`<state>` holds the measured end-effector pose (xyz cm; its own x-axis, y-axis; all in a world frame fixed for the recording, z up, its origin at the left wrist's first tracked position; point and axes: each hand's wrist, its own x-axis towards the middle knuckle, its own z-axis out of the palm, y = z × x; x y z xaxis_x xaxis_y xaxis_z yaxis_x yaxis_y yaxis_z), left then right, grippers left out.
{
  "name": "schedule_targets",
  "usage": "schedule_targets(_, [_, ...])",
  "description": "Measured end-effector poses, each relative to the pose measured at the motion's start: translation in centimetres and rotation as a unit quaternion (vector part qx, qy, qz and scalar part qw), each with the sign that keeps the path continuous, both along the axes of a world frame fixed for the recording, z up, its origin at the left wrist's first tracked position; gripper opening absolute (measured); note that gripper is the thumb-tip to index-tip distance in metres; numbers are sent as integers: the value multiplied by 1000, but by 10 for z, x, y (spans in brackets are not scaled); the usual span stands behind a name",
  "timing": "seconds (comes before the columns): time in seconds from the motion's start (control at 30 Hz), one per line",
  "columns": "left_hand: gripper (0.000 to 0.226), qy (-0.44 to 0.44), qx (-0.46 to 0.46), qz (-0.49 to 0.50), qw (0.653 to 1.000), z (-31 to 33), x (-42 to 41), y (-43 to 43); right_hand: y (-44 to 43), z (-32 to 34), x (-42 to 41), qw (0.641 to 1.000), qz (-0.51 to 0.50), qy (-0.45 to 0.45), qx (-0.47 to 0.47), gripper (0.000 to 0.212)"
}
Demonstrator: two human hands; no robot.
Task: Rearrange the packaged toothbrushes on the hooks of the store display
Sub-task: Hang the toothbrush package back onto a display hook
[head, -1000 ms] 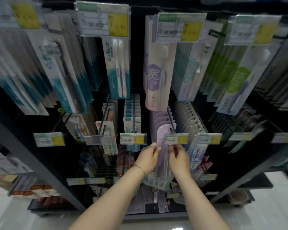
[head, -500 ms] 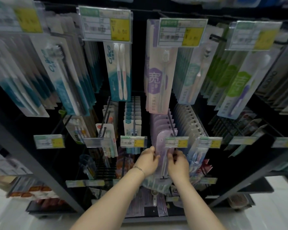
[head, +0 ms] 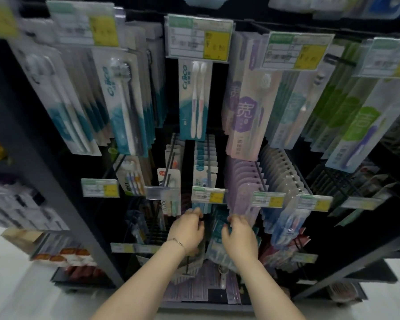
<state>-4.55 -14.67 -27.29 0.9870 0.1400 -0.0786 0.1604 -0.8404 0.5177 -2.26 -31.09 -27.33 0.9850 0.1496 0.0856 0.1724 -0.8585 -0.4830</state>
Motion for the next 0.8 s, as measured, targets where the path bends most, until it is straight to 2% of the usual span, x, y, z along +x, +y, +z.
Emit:
schedule_targets(0.1, [19, -6, 38, 9, 999, 0, -11, 23, 18, 3, -5, 999, 26, -4, -18, 29])
schedule_targets(0.33, [31, -37, 40, 45, 998, -1, -29, 68, 57, 11, -10, 997, 64, 0, -41, 35])
schedule_targets(0.6, [18, -58, 42, 51, 996, 9, -35, 106, 98, 23, -12, 997, 64, -6, -44, 36])
schedule_targets(0.8, [14, -41, 42, 45, 997, 9, -32, 128, 120, 22, -16, 999, 42, 14, -32, 36])
